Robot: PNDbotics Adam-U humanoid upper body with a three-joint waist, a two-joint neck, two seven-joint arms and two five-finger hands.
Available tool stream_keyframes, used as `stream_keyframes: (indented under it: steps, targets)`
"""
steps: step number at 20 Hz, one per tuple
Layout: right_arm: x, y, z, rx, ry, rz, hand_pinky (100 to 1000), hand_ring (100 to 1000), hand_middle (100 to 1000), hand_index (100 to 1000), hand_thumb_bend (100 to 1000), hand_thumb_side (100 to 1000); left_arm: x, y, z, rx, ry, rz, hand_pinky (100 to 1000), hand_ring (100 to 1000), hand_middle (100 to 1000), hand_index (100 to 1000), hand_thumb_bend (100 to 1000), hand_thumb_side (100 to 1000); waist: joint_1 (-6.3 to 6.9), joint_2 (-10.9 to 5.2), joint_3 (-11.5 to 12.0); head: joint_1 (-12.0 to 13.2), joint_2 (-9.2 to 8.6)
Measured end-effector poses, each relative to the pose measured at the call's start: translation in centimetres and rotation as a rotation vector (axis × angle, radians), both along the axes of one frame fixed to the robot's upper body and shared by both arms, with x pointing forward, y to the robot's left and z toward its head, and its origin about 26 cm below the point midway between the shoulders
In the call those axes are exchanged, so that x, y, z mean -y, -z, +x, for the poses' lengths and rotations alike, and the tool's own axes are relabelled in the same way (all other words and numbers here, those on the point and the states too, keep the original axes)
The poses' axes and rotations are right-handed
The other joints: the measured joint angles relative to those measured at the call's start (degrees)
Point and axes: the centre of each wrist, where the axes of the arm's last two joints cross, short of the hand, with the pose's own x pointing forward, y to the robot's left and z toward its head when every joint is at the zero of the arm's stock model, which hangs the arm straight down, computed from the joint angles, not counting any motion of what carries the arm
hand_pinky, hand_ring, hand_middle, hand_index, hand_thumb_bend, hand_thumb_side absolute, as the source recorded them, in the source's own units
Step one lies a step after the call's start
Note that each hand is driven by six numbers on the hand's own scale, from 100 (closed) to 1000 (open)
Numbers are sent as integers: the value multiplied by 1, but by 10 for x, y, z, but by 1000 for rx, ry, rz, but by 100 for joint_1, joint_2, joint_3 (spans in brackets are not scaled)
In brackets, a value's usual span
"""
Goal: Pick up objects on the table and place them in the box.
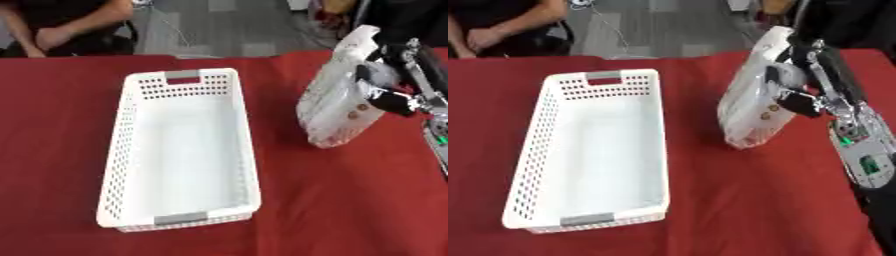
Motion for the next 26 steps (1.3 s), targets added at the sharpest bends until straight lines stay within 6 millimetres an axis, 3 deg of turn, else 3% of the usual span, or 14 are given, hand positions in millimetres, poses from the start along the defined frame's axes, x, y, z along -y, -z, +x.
stream_keyframes:
  steps: [5, 26]
  targets:
    - [-2, -6, -3, 37, -7, 9, 100, 100, 100, 170, 100, 100, 0, 0, 0, 0, 0, 0, 649, 616, 685, 804, 100, 254, 0, 0, -1, 0, 0]
    - [-26, -65, -38, 311, -84, 81, 100, 100, 100, 173, 100, 100, 0, 0, 0, 0, 0, 0, 649, 616, 685, 803, 100, 255, 0, 0, -19, 0, 0]
